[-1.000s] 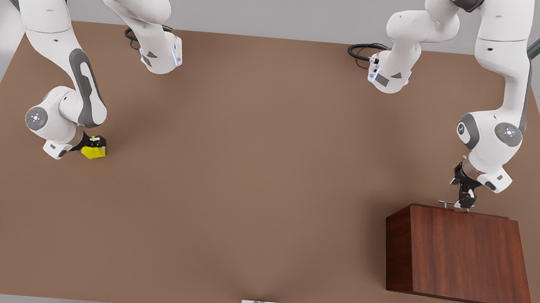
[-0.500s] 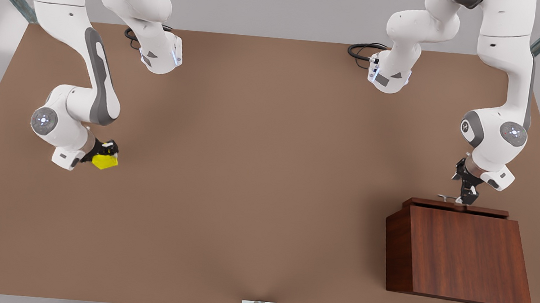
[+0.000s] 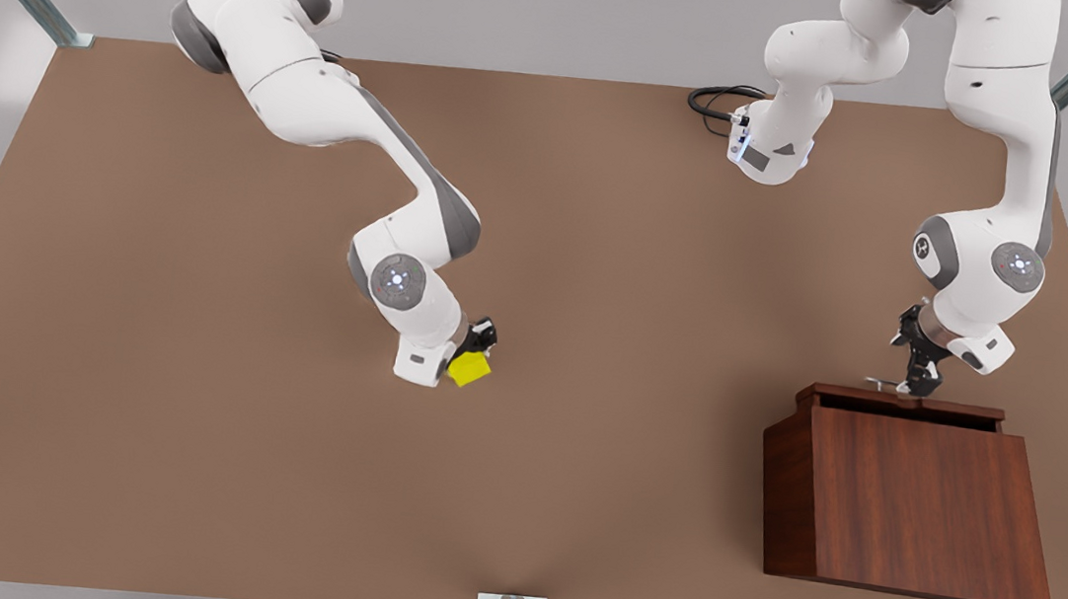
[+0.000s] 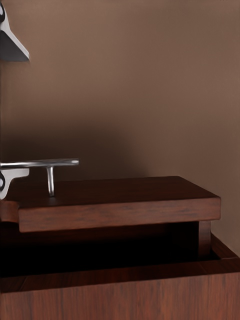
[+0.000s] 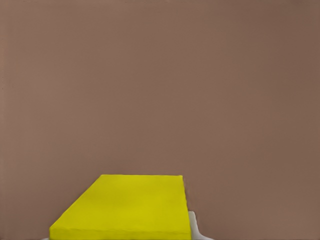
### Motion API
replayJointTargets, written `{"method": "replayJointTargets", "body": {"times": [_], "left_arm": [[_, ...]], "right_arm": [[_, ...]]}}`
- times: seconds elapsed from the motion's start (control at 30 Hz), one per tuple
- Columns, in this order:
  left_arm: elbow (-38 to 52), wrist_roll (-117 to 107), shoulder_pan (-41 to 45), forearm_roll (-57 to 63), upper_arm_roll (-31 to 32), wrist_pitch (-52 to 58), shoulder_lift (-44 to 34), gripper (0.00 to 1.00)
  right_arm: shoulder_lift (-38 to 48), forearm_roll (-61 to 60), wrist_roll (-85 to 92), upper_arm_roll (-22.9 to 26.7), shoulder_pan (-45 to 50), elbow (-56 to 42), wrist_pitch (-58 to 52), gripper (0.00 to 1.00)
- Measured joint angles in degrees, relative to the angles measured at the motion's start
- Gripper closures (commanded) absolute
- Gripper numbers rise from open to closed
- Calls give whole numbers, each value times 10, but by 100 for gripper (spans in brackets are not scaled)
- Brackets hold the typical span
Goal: Open the drawer with left arm, place the square in the middle with right arm, and place the square in the drawer with left arm
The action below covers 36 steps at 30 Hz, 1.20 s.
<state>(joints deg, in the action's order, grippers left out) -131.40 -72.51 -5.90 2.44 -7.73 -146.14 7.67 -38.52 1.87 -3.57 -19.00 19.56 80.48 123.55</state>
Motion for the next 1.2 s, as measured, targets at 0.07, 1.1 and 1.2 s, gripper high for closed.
{"method": "replayJointTargets", "body": {"times": [0.07,1.1,1.2], "left_arm": [[0,0,0,0,0,11,-3,0],[1,1,1,1,-1,104,-31,0],[1,0,3,9,-5,116,-34,0]], "right_arm": [[-17,13,7,0,35,-43,-20,39],[-293,126,-186,20,264,-376,-162,42],[-296,126,-178,19,265,-376,-163,42]]}}
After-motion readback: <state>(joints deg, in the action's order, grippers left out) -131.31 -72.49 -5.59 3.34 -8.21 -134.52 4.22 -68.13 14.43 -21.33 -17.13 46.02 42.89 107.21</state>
